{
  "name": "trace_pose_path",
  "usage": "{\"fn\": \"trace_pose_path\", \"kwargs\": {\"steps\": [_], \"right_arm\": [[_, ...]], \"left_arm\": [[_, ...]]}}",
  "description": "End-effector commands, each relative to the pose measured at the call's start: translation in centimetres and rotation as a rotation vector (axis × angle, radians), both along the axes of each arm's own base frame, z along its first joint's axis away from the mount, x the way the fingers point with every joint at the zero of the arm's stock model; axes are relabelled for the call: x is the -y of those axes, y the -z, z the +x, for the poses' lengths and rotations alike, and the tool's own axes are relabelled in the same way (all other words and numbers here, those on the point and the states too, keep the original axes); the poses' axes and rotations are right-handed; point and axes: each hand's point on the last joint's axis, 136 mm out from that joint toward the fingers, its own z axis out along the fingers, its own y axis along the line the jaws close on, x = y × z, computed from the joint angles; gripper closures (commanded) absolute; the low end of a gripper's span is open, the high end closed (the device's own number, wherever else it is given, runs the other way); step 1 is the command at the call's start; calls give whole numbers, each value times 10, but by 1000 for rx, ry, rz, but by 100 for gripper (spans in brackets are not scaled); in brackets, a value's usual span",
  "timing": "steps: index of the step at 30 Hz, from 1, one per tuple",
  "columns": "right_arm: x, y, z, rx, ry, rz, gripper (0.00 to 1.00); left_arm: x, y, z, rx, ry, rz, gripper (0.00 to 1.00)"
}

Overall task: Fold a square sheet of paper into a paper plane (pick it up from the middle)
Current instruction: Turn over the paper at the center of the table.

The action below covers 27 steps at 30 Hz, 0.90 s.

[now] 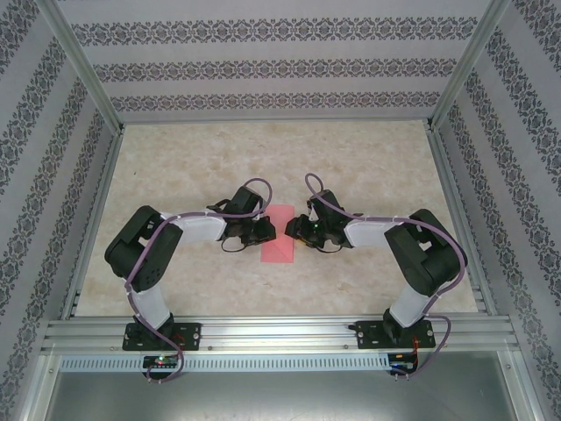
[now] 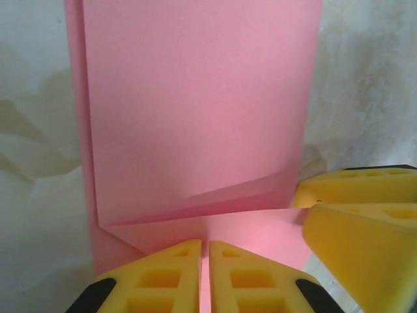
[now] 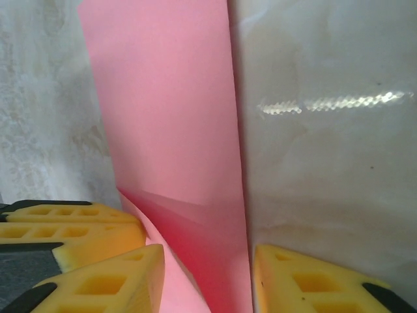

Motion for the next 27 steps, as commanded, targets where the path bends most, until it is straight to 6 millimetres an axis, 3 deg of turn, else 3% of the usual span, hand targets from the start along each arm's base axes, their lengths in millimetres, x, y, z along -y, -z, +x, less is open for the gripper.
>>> {"fn": "trace_pose_path", "kwargs": {"steps": [1,10,27], "right_arm": [[-6,-1,5,16,-7,8,58],[-19,-6,6,21,-28,58,63],[-18,-20,3,62,-48,112,62]], "left_arm": [[-3,4,6,8,8,26,87],[-6,10,4,-7,12,45,88],[-12,0,3,14,-3,56,87]]}}
